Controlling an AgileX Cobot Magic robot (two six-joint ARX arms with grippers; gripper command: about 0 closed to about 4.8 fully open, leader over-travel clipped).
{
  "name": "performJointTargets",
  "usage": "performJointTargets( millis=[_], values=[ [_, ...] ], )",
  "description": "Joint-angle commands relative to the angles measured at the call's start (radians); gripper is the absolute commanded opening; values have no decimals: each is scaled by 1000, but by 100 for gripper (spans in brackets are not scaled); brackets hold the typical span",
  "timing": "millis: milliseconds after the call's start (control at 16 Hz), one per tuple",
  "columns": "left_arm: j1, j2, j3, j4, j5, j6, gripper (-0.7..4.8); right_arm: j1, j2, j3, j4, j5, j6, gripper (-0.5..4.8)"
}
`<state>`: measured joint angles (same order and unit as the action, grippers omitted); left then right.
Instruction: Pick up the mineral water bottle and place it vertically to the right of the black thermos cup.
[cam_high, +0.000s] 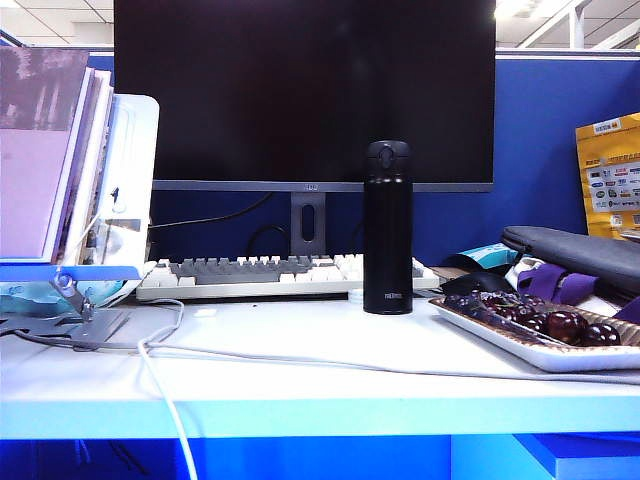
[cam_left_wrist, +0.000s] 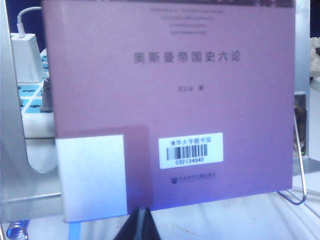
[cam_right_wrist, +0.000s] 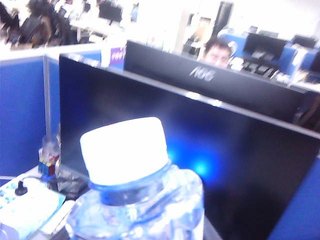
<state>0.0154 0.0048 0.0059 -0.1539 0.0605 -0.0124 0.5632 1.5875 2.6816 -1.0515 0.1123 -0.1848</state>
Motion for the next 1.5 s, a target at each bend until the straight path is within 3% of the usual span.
performJointTargets(
  millis=[62, 250, 499, 812, 1186, 1498],
  values=[
    [0, -3, 0, -10, 6, 4, -4, 0, -56, 6, 8, 48, -7, 238],
    [0, -3, 0, -10, 6, 4, -4, 0, -113, -44, 118, 51, -28, 238],
    [0, -3, 0, -10, 6, 4, -4, -3, -275, -593, 741, 63, -80, 238],
    [0, -3, 0, -10, 6, 4, -4, -83, -319, -1076, 1054, 113, 37, 237],
    [0, -3, 0, -10, 6, 4, -4, -102, -141, -1147, 1200, 99, 154, 237],
    [0, -3, 0, -10, 6, 4, -4, -137, 11, -1147, 1288, 251, 205, 226]
  ],
)
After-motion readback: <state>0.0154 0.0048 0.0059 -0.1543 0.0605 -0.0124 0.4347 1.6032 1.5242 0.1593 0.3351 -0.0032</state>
